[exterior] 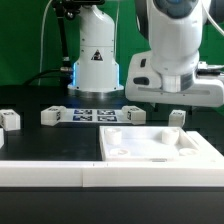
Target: Assemble one leg
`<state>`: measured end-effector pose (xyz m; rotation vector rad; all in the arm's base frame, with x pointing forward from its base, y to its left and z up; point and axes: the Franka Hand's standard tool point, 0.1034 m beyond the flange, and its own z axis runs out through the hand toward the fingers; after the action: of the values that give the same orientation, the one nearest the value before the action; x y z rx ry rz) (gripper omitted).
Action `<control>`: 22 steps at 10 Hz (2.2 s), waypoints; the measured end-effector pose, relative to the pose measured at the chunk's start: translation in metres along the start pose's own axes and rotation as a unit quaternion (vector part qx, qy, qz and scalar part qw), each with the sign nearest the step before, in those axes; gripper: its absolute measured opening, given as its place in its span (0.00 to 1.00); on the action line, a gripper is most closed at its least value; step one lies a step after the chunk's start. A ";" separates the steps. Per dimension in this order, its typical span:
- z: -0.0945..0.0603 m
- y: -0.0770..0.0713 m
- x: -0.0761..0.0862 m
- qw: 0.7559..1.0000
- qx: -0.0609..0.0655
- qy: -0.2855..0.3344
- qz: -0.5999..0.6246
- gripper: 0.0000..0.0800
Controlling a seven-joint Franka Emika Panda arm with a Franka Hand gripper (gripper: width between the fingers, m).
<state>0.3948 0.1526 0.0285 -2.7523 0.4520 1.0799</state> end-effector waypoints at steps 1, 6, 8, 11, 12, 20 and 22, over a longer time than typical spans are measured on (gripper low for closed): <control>0.005 0.000 -0.004 0.999 -0.005 -0.036 0.001 0.81; 0.027 -0.004 0.000 0.995 -0.016 -0.101 0.002 0.81; 0.033 -0.007 -0.001 0.995 -0.020 -0.098 0.000 0.81; 0.035 -0.006 -0.002 0.995 -0.022 -0.099 0.000 0.66; 0.035 -0.006 -0.002 0.995 -0.022 -0.099 0.000 0.48; 0.023 -0.002 -0.002 0.996 -0.026 -0.090 -0.006 0.36; -0.005 -0.002 -0.012 0.997 -0.041 -0.057 -0.023 0.36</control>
Offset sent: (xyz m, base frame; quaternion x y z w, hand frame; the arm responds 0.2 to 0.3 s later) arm -0.0049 0.0063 -0.0120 0.0013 -0.1234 0.0009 0.9924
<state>0.3905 0.1555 0.0400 -2.7366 0.3355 1.2636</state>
